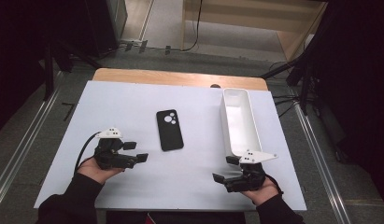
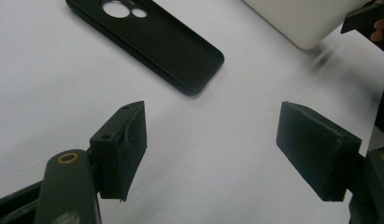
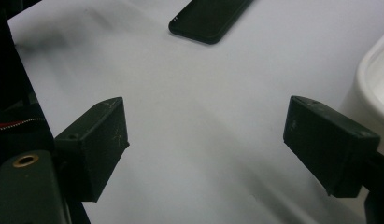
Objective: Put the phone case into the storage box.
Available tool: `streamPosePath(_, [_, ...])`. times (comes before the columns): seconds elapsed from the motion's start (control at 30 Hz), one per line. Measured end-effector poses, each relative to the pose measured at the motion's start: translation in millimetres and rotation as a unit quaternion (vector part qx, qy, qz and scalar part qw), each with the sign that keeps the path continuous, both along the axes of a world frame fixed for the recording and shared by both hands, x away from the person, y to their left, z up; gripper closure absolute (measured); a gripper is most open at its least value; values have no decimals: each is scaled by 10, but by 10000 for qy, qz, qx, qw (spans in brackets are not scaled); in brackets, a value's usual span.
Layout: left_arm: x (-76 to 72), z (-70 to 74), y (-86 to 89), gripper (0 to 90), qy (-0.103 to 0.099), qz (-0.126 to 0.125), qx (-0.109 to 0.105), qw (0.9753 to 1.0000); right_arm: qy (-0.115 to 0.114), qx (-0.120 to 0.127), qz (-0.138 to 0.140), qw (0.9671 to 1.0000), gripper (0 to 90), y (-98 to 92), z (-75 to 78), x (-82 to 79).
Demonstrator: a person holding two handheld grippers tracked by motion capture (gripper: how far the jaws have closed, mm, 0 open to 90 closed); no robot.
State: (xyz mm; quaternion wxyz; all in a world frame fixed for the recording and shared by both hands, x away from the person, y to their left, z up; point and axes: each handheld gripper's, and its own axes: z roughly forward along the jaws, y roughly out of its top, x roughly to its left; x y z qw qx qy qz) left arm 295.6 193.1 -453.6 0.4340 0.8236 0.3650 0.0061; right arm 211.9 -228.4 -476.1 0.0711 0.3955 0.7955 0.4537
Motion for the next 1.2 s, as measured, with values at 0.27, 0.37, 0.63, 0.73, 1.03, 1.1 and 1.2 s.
streamPosePath(0.27, [62,35,-44,243,-125,29,2,9999,0,13,5,10000,123,1,3,1])
streamPosePath(0.37, [90,45,-63,242,-160,8,30,9999,6,-3,22,10000,123,2,2,0])
streamPosePath(0.63, [180,79,-147,242,-149,-57,55,9999,8,12,47,10000,123,3,3,0])
streamPosePath(0.73, [219,92,-194,242,-209,-97,72,9997,26,11,53,10000,123,7,3,-1])
streamPosePath(1.03, [355,128,-296,242,-194,-172,137,9996,37,11,68,10000,123,12,1,-3])
streamPosePath(1.1, [381,150,-321,242,-224,-172,119,9995,42,11,69,10000,123,9,4,-3])
streamPosePath(1.2, [436,169,-358,242,-226,-193,122,9995,53,9,82,10000,123,9,1,-1])
